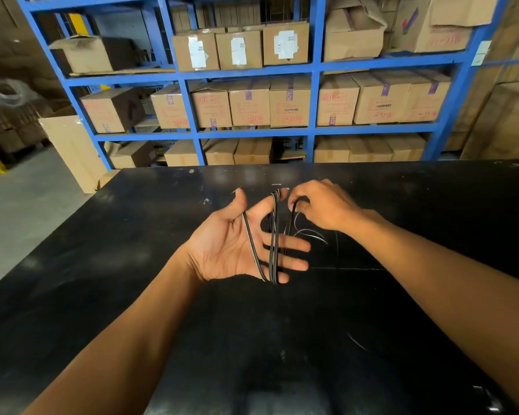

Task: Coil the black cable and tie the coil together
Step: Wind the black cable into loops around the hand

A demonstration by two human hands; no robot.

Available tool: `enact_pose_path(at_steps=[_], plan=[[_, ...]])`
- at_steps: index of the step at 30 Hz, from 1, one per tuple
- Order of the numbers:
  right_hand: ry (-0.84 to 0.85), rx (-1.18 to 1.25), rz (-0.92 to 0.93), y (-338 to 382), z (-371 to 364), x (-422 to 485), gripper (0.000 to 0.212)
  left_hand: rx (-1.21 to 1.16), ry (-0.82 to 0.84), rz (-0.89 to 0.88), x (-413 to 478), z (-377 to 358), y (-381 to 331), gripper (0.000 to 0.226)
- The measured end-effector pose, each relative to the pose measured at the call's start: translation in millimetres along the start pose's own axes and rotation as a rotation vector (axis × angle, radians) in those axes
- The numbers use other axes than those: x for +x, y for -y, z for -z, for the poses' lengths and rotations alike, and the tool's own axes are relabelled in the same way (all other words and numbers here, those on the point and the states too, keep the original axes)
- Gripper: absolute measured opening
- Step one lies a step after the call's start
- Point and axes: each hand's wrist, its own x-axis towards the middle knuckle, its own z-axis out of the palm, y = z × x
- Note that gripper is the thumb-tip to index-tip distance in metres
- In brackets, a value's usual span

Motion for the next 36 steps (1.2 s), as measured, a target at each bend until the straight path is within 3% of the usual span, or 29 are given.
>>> enact_pose_path(at_steps=[13, 18, 22, 27, 32, 36], plan=[[-0.093, -0.212, 0.009, 13, 45, 24, 0.012, 0.006, -0.005, 0.165, 8, 9, 26, 0.068], [-0.141, -0.3, 0.036, 30, 51, 17, 0.017, -0.042, -0.157, 0.165, 9, 33, 29, 0.067], [-0.1, -0.355, 0.066, 45, 44, 3, 0.019, -0.11, -0.384, 0.071, 6, 54, 22, 0.068], [0.035, -0.259, 0.035, 62, 22, -31, 0.025, -0.094, -0.516, -0.027, 2, 65, -1, 0.07], [0.219, -0.043, -0.039, 73, -11, -74, 0.029, -0.073, -0.517, -0.082, -2, 67, -20, 0.07], [0.239, 0.219, -0.1, 78, -35, -98, 0.025, -0.053, -0.478, -0.095, 1, 65, -26, 0.071]])
